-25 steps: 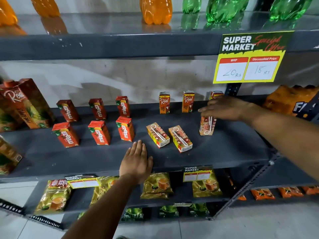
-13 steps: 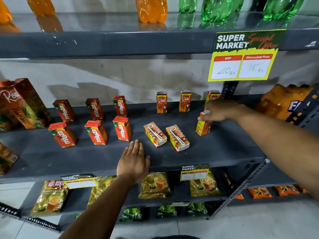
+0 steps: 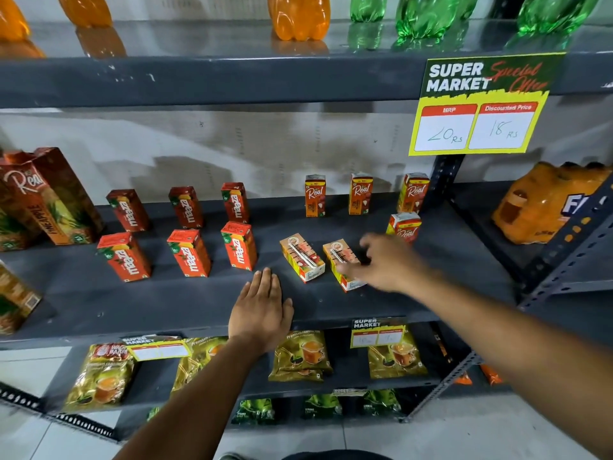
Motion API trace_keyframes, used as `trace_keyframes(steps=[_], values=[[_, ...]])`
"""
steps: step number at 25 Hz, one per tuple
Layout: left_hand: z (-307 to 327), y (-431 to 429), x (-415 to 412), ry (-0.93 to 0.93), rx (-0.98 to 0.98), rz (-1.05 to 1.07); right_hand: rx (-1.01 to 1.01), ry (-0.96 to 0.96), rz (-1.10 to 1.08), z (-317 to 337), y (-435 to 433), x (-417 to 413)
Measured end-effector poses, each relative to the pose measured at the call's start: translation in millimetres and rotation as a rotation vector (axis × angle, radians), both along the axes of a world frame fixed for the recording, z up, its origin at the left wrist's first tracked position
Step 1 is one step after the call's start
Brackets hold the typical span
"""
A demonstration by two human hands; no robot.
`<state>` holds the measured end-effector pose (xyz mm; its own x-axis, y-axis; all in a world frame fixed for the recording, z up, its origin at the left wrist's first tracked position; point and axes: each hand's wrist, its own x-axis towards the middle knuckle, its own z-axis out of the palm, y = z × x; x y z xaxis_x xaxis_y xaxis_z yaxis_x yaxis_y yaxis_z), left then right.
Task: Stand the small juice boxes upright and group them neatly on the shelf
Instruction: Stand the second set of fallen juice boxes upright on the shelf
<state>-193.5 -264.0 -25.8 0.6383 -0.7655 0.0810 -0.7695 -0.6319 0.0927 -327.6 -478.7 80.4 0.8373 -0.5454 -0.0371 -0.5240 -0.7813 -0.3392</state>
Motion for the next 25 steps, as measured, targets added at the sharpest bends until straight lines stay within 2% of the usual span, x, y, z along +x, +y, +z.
trace_keyframes(steps=[2, 5, 7, 10, 12, 14, 16, 20, 23, 25], values=[[-0.2, 0.5, 0.4, 0.004, -0.002, 0.000, 0.035, 0.134, -0.067, -29.7, 19.8, -1.5], [0.2, 0.0, 1.0, 0.009, 0.003, -0.002, 0.046, 0.087, -0.105, -36.0, 16.3, 2.1], [-0.4, 0.2, 2.2, 0.007, 0.005, 0.001, -0.017, 0.056, -0.081, -20.1, 4.3, 5.9], [-1.3, -0.6, 3.1, 0.003, 0.008, 0.008, -0.405, 0.056, 0.131, 14.6, -17.1, 17.8], [-1.6, -0.9, 2.5, 0.003, 0.012, 0.011, -0.667, 0.130, 0.327, 35.6, -26.7, 29.2], [-1.3, -0.6, 2.3, 0.007, 0.011, 0.009, -0.853, 0.188, 0.530, 47.2, -32.6, 39.8], [-0.8, 0.0, 2.3, 0.017, 0.010, 0.006, -0.955, 0.218, 0.716, 51.8, -37.3, 46.5], [0.5, 0.5, 1.4, 0.012, 0.002, 0.005, -0.983, 0.227, 0.864, 54.7, -48.1, 51.1], [1.1, 0.1, 0.9, 0.013, 0.004, 0.004, -0.951, 0.176, 0.865, 55.1, -53.1, 51.2], [1.4, 0.3, 1.2, 0.017, 0.006, 0.003, -0.834, 0.195, 0.798, 57.0, -53.7, 53.1]])
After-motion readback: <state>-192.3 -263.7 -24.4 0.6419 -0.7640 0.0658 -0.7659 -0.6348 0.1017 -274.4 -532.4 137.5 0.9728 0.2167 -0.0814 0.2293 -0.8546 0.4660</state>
